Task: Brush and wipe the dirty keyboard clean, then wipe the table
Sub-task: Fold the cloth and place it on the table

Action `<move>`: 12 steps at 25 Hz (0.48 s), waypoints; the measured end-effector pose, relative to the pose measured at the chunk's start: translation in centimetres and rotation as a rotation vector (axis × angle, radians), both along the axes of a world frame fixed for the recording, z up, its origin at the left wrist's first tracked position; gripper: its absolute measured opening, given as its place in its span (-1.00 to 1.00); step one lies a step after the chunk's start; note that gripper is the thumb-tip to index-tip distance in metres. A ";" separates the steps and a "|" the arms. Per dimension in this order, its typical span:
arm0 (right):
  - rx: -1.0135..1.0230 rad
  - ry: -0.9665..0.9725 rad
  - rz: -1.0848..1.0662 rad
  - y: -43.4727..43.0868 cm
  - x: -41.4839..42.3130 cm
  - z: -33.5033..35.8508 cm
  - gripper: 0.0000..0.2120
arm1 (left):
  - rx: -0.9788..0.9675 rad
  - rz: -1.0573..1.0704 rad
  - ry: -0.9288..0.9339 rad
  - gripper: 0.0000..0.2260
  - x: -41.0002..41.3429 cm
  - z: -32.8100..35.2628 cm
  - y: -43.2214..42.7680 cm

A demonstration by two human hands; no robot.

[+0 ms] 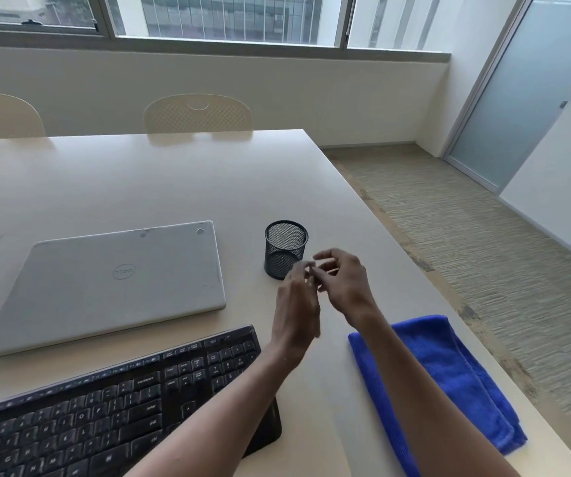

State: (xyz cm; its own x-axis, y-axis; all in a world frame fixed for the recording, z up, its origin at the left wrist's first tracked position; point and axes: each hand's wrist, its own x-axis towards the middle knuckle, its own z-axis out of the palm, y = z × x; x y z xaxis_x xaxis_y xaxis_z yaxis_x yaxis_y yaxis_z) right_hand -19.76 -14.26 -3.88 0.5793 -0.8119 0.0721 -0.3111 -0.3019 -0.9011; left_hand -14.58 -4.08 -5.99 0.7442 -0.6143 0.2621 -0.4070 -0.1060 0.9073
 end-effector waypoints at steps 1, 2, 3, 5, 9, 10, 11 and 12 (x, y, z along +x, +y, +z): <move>-0.015 -0.062 0.027 0.3 0.1 1.4 -0.91 | -0.088 0.021 -0.017 -0.77 0.1 1.0 0.1; -0.052 -0.113 0.047 0.6 0.2 2.9 -0.91 | -0.155 0.044 -0.048 -0.76 0.5 2.2 0.1; -0.103 -0.158 0.060 0.8 0.4 4.5 -0.91 | -0.203 0.065 -0.090 -0.75 0.9 3.3 0.0; -0.239 -0.225 0.060 1.2 0.9 7.6 -0.87 | -0.273 0.083 -0.191 -0.75 2.1 5.9 -0.1; -0.458 -0.327 0.041 1.4 2.8 12.0 -0.83 | -0.399 0.089 -0.331 -0.81 5.1 10.2 -0.5; -0.474 -0.352 0.047 1.1 3.6 12.3 -0.83 | -0.404 0.105 -0.340 -0.84 5.8 10.9 -0.7; -0.487 -0.365 0.056 0.8 4.3 12.3 -0.85 | -0.395 0.118 -0.339 -0.87 6.5 11.4 -0.9; -0.501 -0.363 0.070 0.4 4.9 12.0 -0.86 | -0.376 0.122 -0.330 -0.90 7.4 11.5 -1.1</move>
